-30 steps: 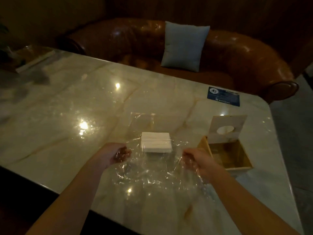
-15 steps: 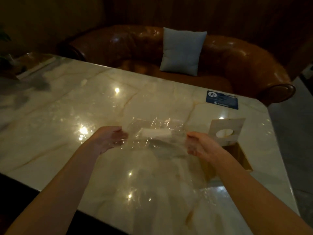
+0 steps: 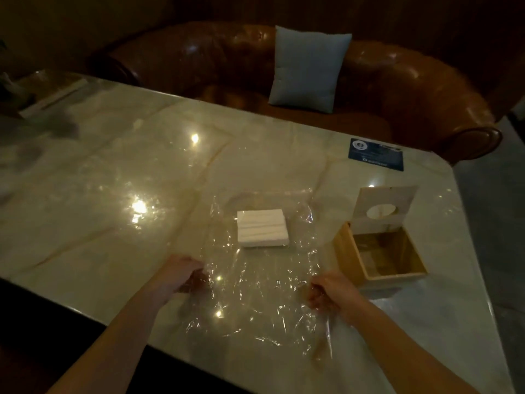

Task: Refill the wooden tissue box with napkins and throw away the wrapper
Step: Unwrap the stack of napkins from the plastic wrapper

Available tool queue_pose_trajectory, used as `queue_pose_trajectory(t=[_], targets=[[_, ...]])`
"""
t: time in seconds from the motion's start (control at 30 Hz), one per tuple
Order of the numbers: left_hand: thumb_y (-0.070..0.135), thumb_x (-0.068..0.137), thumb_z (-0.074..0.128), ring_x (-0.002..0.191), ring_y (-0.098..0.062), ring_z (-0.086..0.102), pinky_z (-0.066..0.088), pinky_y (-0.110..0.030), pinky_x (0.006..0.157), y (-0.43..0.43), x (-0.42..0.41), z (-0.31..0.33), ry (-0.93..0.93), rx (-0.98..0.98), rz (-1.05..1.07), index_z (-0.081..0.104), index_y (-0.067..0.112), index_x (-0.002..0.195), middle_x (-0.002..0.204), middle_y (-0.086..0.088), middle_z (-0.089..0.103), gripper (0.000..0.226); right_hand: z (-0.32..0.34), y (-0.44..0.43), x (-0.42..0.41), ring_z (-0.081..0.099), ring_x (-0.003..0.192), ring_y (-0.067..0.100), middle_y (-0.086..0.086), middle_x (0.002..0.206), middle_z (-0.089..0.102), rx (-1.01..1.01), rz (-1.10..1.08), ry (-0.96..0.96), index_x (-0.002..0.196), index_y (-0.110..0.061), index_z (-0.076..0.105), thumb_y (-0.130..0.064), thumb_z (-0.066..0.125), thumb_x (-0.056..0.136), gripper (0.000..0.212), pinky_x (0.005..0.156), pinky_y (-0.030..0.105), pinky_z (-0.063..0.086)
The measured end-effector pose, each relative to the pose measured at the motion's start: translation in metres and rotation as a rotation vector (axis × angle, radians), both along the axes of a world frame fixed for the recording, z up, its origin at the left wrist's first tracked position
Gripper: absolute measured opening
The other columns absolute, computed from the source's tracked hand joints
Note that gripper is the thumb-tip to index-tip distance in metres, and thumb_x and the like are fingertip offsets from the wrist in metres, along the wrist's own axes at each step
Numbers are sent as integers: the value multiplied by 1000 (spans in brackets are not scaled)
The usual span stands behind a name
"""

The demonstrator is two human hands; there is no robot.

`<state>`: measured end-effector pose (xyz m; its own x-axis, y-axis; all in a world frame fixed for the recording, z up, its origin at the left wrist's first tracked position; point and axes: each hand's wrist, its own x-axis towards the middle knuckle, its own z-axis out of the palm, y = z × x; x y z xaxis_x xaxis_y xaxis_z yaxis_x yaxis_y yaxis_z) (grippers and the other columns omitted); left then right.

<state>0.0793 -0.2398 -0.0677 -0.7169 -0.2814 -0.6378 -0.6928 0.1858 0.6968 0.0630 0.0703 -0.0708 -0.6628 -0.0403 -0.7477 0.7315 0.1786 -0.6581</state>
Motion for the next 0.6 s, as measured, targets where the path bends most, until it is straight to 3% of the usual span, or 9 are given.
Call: queue_pose_trajectory(t=[0.17,0.27,0.33,0.37,0.43,0.5,0.6], targets=[[11,79,64,47,-16,50,35,-19,47,3,5,-14,8,-320,-159,57,11,54,47,-3,58,25,-9,-1,6,54,29,17,5,38,57,177,75,70,51,-7,58,-1,60,81,30,30,19,41],[15,80,64,67,-26,62,42,-26,60,7,4,-12,-31,-446,-248,57,11,64,75,-17,69,17,-11,0,4,56,32,17,1,36,56,328,184,65,52,-11,56,-7,59,79,28,35,22,45],[23,82,58,86,-30,65,43,-29,69,13,3,-5,-72,-636,-342,56,13,80,95,-14,69,10,-8,1,2,56,35,16,0,34,55,418,281,102,52,-13,53,-13,59,80,29,40,23,46],[25,83,55,93,-30,64,42,-30,71,17,3,-1,-60,-757,-380,54,14,89,100,-10,67,12,-5,1,1,59,43,16,0,41,59,486,375,141,55,-13,55,-20,59,82,28,47,24,47],[25,85,52,98,-30,62,42,-32,71,27,4,6,31,-939,-417,49,15,100,104,-8,63,19,4,0,-2,61,70,21,4,77,69,712,595,235,80,-14,62,-32,52,86,21,64,27,47],[28,88,49,100,-29,59,46,-37,75,41,4,11,141,-1011,-442,47,13,107,107,-8,59,24,10,0,-9,63,91,25,7,105,68,912,677,354,103,-16,61,-32,46,89,27,73,30,46],[42,89,45,106,-26,55,46,-39,84,70,8,9,218,-1009,-498,47,15,114,114,-6,56,38,14,-6,-17,61,101,28,9,113,63,947,707,602,108,-13,55,-30,41,93,27,76,31,45]])
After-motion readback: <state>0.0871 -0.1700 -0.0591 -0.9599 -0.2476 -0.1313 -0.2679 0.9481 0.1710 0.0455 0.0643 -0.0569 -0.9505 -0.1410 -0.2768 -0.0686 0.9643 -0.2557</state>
